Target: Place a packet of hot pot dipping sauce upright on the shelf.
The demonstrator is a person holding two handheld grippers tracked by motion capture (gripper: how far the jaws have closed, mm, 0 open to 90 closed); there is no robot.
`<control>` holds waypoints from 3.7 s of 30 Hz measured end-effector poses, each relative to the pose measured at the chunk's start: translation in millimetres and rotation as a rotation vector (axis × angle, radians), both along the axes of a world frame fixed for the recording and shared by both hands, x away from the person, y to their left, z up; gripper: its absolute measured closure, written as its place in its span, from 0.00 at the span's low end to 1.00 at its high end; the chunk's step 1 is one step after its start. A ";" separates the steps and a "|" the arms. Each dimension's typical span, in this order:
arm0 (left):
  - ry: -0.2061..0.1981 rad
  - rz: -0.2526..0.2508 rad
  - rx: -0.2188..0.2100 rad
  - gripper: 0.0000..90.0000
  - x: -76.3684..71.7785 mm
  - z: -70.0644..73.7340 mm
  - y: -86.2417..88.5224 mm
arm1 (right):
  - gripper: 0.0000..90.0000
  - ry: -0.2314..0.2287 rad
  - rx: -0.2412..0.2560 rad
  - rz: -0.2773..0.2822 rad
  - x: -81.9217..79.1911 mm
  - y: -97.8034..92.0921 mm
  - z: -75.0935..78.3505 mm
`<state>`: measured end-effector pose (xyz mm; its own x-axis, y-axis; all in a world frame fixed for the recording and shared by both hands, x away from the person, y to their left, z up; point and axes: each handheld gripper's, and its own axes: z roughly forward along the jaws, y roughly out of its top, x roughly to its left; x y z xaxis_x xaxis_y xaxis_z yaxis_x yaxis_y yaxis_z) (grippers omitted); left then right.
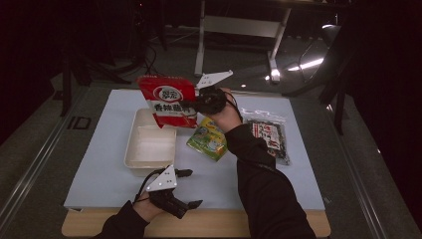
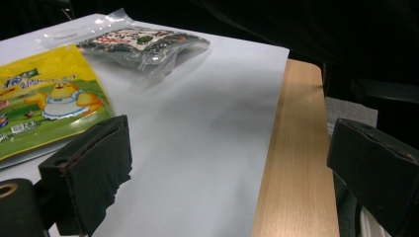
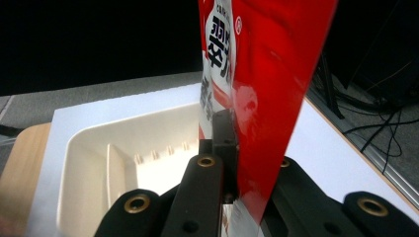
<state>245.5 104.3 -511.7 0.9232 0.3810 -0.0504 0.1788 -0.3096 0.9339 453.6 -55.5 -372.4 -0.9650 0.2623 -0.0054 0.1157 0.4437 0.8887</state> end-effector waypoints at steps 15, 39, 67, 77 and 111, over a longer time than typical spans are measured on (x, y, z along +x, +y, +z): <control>0.012 0.009 -0.011 0.05 -3.3 -2.1 5.2 | 1.00 0.023 -0.012 0.031 21.9 41.1 -12.8; 0.016 0.013 -0.012 0.05 -5.4 -4.4 8.5 | 1.00 0.026 0.031 0.016 41.0 74.5 -50.0; 0.019 0.001 0.002 0.05 -5.2 -6.6 6.0 | 0.96 0.084 -0.046 -0.037 43.4 79.1 -82.1; 0.019 -0.005 0.009 0.05 -5.0 -7.4 3.4 | 0.83 0.072 -0.111 -0.067 36.9 69.0 -70.6; 0.028 -0.023 0.014 0.05 -3.0 -8.9 -5.6 | 0.66 0.062 -0.097 -0.179 -11.8 -46.0 -52.9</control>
